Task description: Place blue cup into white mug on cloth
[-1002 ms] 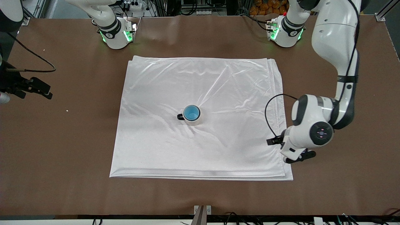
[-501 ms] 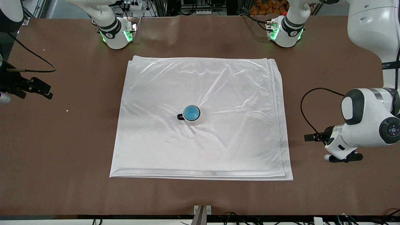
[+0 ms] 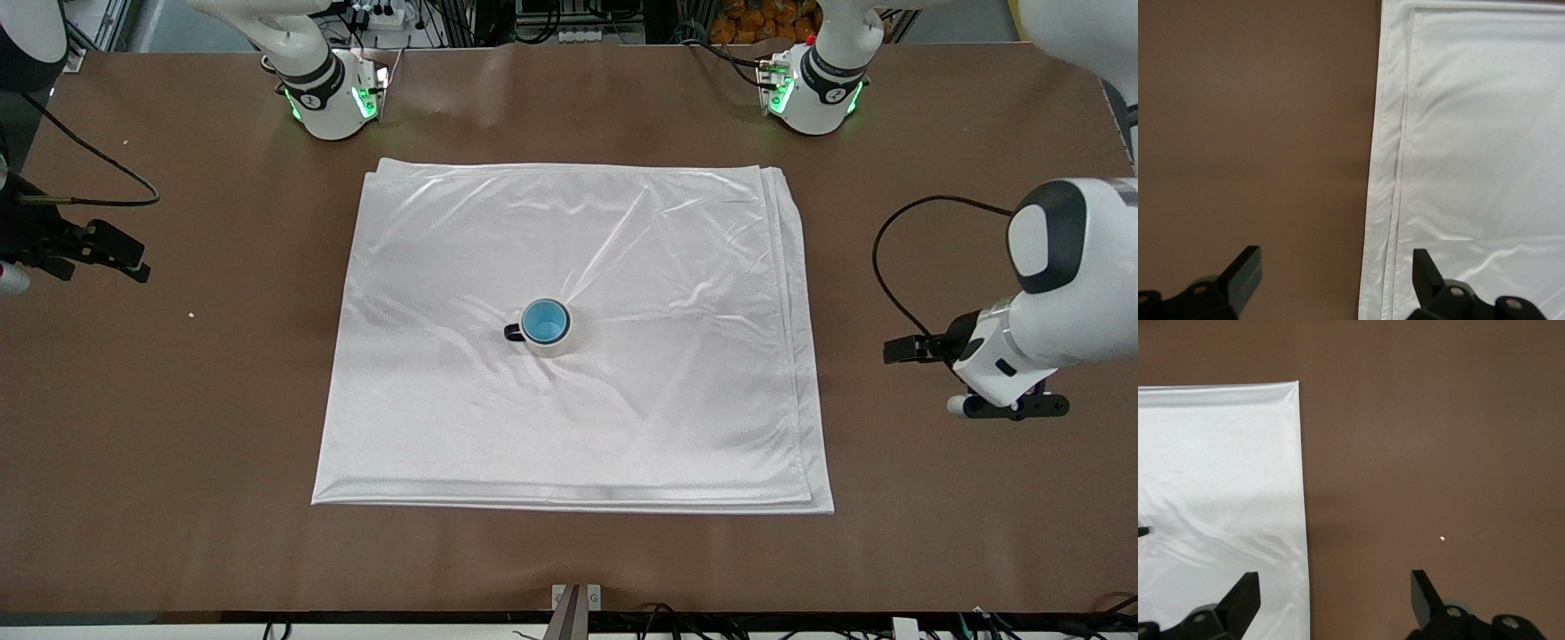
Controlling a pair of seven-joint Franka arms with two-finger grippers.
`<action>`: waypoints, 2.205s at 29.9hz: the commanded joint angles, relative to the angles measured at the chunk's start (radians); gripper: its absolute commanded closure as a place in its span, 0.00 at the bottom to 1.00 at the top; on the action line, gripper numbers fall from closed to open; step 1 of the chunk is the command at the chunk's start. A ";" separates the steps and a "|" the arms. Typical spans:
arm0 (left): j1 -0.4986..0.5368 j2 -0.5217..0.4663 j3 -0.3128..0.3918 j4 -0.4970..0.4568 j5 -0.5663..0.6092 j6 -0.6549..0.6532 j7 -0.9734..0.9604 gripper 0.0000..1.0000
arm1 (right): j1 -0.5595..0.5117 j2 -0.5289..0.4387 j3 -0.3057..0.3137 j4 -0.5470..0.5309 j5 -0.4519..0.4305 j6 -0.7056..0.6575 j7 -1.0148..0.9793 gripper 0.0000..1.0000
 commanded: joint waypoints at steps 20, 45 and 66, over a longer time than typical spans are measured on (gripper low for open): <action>0.015 -0.319 -0.015 -0.112 0.023 -0.054 0.015 0.00 | -0.011 0.006 0.012 0.015 0.002 -0.007 0.018 0.00; 0.014 -0.301 -0.008 -0.004 0.049 -0.057 0.133 0.00 | -0.013 0.006 0.010 0.016 0.002 -0.007 0.018 0.00; 0.015 -0.313 -0.006 -0.004 0.089 -0.088 0.207 0.00 | -0.013 0.003 0.010 0.022 0.002 -0.009 0.018 0.00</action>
